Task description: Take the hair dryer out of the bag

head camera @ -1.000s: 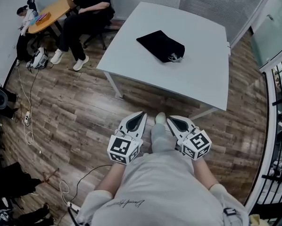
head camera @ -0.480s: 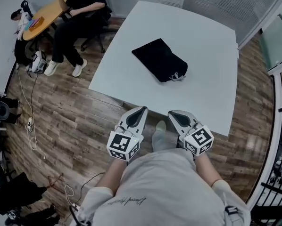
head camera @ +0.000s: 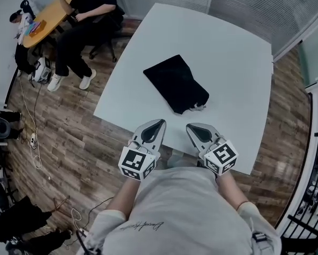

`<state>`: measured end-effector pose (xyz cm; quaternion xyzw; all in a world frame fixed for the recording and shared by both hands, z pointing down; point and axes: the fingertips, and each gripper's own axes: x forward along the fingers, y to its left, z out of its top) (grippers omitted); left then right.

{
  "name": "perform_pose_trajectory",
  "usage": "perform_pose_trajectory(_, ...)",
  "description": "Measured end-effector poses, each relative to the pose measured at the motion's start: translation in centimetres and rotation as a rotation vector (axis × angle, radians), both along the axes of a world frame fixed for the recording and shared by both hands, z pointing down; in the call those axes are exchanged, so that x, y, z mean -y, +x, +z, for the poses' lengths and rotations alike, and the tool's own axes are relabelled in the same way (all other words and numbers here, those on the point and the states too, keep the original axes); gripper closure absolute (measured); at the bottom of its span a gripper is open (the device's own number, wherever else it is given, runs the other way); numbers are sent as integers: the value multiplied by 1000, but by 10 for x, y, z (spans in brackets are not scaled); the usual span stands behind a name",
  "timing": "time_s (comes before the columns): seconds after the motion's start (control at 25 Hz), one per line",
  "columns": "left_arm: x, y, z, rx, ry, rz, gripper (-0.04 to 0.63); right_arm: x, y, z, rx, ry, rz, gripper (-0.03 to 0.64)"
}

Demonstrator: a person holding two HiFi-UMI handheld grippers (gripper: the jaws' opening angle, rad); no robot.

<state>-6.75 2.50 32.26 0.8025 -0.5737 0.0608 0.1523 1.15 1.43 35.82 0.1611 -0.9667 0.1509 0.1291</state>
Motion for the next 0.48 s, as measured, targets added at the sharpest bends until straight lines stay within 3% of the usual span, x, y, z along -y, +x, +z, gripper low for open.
perform_pose_trajectory(0.2,-2,-10,4,11,0,5,584,-4,-6,5,-3,-4,18,594)
perform_pose_trajectory(0.48,20,-16,5,-11,-13,82,584,16,-8,6,-43,24,108,594)
